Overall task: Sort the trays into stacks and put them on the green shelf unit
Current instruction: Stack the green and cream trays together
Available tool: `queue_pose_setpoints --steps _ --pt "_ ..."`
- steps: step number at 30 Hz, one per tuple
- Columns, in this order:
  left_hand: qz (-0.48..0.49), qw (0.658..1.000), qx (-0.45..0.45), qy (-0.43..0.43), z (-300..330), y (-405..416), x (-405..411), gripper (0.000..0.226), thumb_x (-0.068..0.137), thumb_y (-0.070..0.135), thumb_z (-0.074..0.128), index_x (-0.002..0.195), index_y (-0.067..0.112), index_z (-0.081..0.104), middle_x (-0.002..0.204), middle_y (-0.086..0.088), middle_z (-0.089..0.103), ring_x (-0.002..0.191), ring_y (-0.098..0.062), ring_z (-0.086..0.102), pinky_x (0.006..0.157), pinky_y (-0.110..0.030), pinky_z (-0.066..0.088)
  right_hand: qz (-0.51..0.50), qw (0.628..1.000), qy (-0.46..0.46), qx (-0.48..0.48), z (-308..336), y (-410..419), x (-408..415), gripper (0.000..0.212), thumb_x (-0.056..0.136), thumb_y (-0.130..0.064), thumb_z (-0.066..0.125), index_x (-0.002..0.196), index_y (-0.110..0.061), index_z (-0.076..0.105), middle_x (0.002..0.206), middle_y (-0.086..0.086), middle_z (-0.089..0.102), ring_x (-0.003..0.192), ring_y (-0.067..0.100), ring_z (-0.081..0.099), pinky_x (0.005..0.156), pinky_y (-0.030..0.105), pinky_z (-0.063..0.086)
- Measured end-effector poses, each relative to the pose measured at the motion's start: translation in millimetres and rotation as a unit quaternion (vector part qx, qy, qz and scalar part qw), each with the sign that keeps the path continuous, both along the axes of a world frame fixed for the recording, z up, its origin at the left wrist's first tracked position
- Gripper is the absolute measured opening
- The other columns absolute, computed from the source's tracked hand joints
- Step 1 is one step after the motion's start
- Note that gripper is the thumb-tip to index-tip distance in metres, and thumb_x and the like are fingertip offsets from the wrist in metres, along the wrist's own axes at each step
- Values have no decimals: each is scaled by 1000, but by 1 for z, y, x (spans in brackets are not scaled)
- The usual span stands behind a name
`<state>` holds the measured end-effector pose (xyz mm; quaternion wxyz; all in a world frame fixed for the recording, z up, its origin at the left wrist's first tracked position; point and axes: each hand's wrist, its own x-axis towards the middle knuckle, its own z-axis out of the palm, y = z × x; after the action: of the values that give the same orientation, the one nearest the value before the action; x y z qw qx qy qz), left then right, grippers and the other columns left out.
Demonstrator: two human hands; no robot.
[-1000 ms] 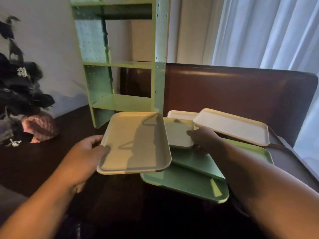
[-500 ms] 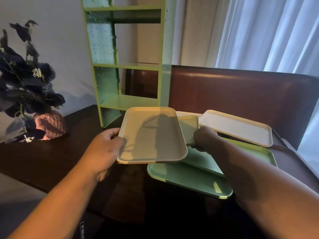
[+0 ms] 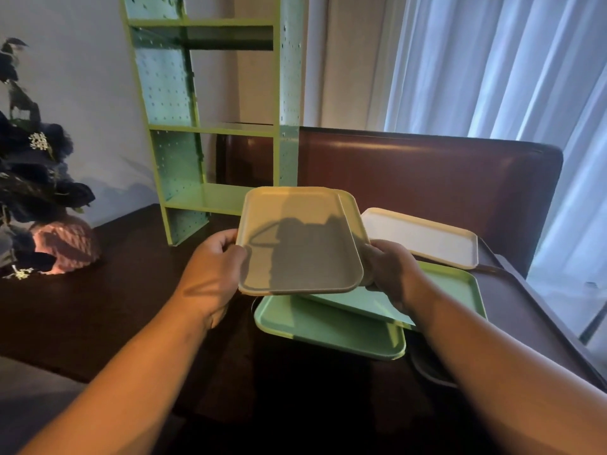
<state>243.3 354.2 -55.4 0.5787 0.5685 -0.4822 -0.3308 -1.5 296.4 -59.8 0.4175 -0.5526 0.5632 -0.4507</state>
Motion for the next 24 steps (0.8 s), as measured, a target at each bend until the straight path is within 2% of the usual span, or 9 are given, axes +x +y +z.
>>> queue_pose_setpoints --steps 2,5,9,12,15,18,20,22,24 --pt "-6 1000 -5 -11 -3 -1 -6 32 95 13 54 121 18 71 110 -10 77 102 -30 72 80 -39 55 15 999 -17 -28 0 11 -1 28 106 -19 47 93 -10 69 80 10 67 68 25 60 66 39 49" --pt "-14 1000 -14 21 -11 -4 -14 36 95 13 53 129 18 65 110 -9 76 101 -29 71 75 -35 54 30 997 -64 -39 -2 22 3 31 106 -17 48 112 5 69 86 20 66 67 29 63 61 42 58" --pt "-41 983 40 174 -18 -8 -31 35 102 8 52 137 13 52 106 -14 73 82 -23 71 56 -31 59 71 971 -229 -2 -7 36 -3 31 108 -13 38 120 1 62 76 7 71 57 19 68 46 29 55" --pt "-139 940 111 291 -18 -4 -44 30 105 6 47 132 0 59 113 -25 75 83 -28 75 62 -41 67 85 960 -267 20 -10 42 -16 28 107 -16 38 108 -8 64 62 -2 67 51 13 63 45 23 50" --pt "-152 931 116 312 -15 -1 -52 18 103 -2 47 112 -1 62 98 -23 73 84 -33 72 55 -41 66 12 994 -111 -23 -5 47 -31 36 107 -25 41 92 -14 71 64 2 63 57 17 55 54 27 46" --pt "-154 937 115 290 -13 1 -60 15 103 -2 47 110 -1 60 97 -22 71 86 -34 70 57 -40 66 -79 994 57 -52 4 44 -55 34 102 -29 45 100 -8 71 95 11 71 83 27 64 79 43 54" --pt "-141 943 123 275 -11 1 -64 12 104 -1 46 107 0 58 93 -21 70 83 -33 70 59 -40 65 -156 973 164 -36 2 35 -82 34 91 -37 54 108 -10 68 110 12 69 94 27 62 90 50 51" --pt "-134 943 137 271 -9 0 -68 11 104 1 46 106 0 56 92 -22 69 81 -33 70 53 -39 65 -210 931 296 40 -4 30 -107 49 83 -44 53 122 -15 60 127 15 59 113 32 55 95 44 47" --pt "-131 942 146 272 -8 -1 -74 11 104 1 46 107 -2 56 91 -22 67 79 -34 69 46 -36 62 -227 894 372 109 -14 25 -127 53 84 -39 55 129 -10 55 127 17 58 114 34 55 93 42 48"
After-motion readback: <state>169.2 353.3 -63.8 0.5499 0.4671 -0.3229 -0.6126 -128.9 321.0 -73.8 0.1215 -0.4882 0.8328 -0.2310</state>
